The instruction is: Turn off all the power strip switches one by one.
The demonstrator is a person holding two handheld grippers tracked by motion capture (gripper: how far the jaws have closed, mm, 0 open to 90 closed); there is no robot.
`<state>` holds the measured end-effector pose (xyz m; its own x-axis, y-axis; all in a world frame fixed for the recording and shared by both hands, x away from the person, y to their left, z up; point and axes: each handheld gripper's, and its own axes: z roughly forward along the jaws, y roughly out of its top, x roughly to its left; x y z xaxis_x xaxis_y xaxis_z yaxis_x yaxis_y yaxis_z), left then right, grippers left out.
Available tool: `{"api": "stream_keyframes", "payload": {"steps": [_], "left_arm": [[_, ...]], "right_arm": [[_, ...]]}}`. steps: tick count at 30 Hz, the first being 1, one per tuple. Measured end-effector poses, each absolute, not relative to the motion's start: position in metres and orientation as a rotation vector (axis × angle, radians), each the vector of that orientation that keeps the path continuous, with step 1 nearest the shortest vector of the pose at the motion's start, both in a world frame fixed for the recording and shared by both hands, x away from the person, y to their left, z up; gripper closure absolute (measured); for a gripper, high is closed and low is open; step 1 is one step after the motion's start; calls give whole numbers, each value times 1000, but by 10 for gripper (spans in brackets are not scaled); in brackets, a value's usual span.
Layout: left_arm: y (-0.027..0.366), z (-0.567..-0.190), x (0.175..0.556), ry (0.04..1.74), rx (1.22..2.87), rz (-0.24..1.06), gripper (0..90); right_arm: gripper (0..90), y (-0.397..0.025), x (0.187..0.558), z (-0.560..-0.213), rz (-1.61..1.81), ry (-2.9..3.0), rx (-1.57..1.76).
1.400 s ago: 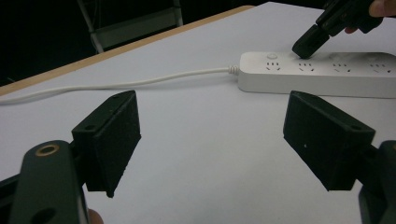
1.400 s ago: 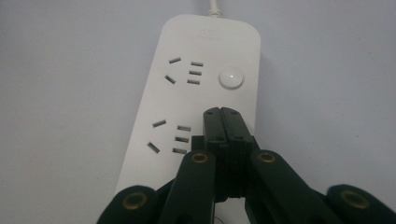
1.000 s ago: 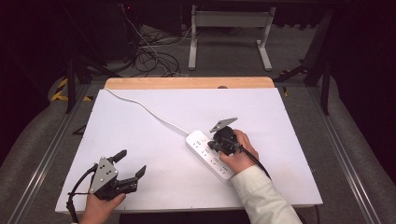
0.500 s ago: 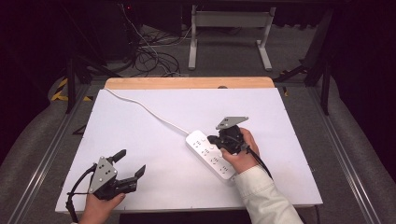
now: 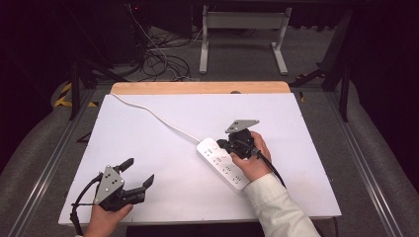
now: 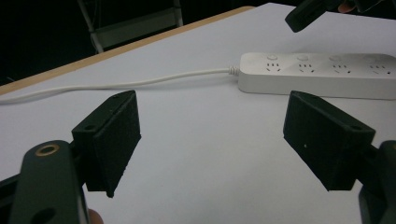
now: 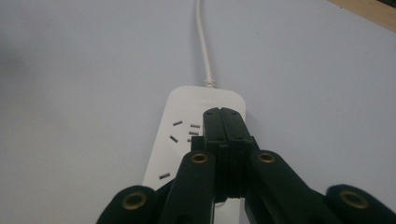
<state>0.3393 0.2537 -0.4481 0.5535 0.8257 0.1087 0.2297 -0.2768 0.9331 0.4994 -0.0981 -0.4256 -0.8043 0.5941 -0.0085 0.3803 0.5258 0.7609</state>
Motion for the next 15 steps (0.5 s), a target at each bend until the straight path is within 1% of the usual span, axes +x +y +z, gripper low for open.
{"api": "stream_keyframes", "payload": {"steps": [7, 15], "left_arm": [[254, -448, 339, 872, 1793, 754, 193], [254, -448, 339, 868, 1795, 755, 193]], "right_arm": [[900, -86, 514, -432, 1100, 2531, 831], [900, -82, 524, -445, 1067, 2569, 896]]}}
